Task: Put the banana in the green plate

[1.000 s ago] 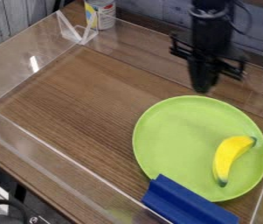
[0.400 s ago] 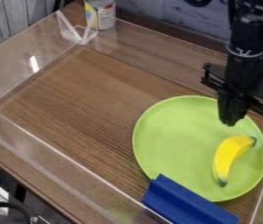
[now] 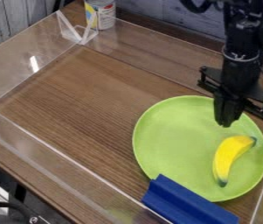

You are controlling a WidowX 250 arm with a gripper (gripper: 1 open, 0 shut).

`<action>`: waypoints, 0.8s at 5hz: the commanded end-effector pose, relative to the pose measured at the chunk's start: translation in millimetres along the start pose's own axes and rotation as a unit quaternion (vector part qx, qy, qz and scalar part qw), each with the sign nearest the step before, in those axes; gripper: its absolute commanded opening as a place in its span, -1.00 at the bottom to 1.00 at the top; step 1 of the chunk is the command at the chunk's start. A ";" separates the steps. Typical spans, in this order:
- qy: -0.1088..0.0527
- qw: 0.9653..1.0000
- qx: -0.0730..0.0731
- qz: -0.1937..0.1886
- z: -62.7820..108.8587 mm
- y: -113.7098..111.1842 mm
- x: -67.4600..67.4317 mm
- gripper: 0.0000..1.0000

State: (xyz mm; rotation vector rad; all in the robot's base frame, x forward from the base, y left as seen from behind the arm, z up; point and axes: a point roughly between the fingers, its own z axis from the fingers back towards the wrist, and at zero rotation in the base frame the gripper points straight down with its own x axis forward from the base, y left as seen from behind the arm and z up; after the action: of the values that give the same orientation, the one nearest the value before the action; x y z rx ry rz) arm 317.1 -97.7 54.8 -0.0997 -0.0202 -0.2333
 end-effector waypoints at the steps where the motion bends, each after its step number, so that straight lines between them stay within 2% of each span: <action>1: -0.031 1.000 0.001 -0.001 11.1 6.1 14.0 -1.00; 4: -0.026 1.000 0.003 0.005 -2.1 13.4 20.6 -1.00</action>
State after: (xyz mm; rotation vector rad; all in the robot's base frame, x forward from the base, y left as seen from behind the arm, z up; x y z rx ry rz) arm 329.1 -90.8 34.3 -0.0928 -0.0075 -0.2219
